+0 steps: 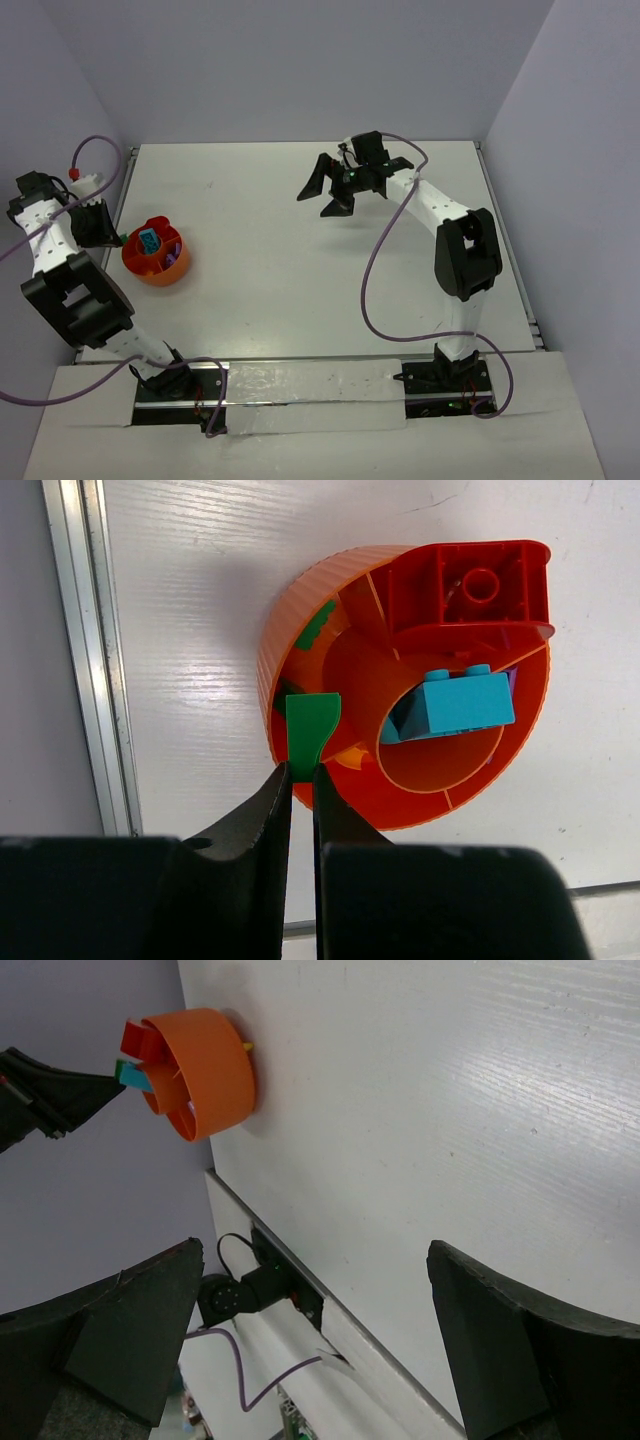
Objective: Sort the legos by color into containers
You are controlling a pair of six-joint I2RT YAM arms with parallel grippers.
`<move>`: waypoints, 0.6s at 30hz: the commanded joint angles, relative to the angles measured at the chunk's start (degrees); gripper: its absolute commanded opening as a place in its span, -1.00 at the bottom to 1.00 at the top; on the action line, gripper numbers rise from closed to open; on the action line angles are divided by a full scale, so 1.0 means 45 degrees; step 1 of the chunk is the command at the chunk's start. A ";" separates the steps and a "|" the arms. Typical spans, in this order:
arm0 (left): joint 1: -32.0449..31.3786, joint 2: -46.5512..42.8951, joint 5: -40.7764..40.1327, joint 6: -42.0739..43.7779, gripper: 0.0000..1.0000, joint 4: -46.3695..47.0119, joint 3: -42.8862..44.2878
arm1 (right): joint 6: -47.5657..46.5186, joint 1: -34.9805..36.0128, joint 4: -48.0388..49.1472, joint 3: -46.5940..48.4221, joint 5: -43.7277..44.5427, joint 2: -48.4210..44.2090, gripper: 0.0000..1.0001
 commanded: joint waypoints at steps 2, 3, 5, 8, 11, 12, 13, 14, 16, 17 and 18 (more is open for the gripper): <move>-0.0238 -0.0012 -0.0031 -0.0091 -0.77 0.0441 -0.0160 | 0.0018 -0.0139 -0.0002 0.0556 -0.0207 0.0072 1.00; -0.0253 -0.0012 -0.0016 -0.0091 -0.77 0.0441 -0.0161 | 0.0003 -0.0139 0.0013 0.0526 -0.0208 0.0087 1.00; -0.0309 0.0006 0.0022 -0.0073 -0.77 0.0385 -0.0197 | 0.0021 -0.0139 -0.0005 0.0543 -0.0244 0.0106 1.00; -0.0362 -0.0034 -0.0026 -0.0044 -0.72 0.0374 -0.0392 | 0.0041 -0.0139 0.0013 0.0536 -0.0316 0.0147 1.00; -0.0416 -0.0077 -0.0080 -0.0098 -0.68 0.0447 -0.0538 | 0.0048 -0.0146 0.0026 0.0538 -0.0318 0.0147 0.99; -0.0423 -0.0084 -0.0081 -0.0111 -0.67 0.0460 -0.0557 | 0.0055 -0.0159 0.0014 0.0525 -0.0305 0.0147 1.00; -0.0422 -0.0065 -0.0054 -0.0117 -0.66 0.0460 -0.0571 | 0.0042 -0.0159 0.0013 0.0524 -0.0305 0.0147 1.00; -0.0449 -0.0051 -0.0048 -0.0124 -0.65 0.0454 -0.0565 | 0.0041 -0.0165 0.0013 0.0519 -0.0311 0.0147 1.00; -0.0464 -0.0051 -0.0064 -0.0111 -0.60 0.0441 -0.0551 | 0.0041 -0.0178 0.0028 0.0490 -0.0340 0.0147 1.00; -0.0468 -0.0051 -0.0049 -0.0111 -0.56 0.0441 -0.0551 | 0.0041 -0.0178 0.0033 0.0474 -0.0344 0.0147 1.00; -0.0469 -0.0051 -0.0035 -0.0122 -0.46 0.0441 -0.0551 | 0.0041 -0.0178 0.0044 0.0455 -0.0344 0.0158 1.00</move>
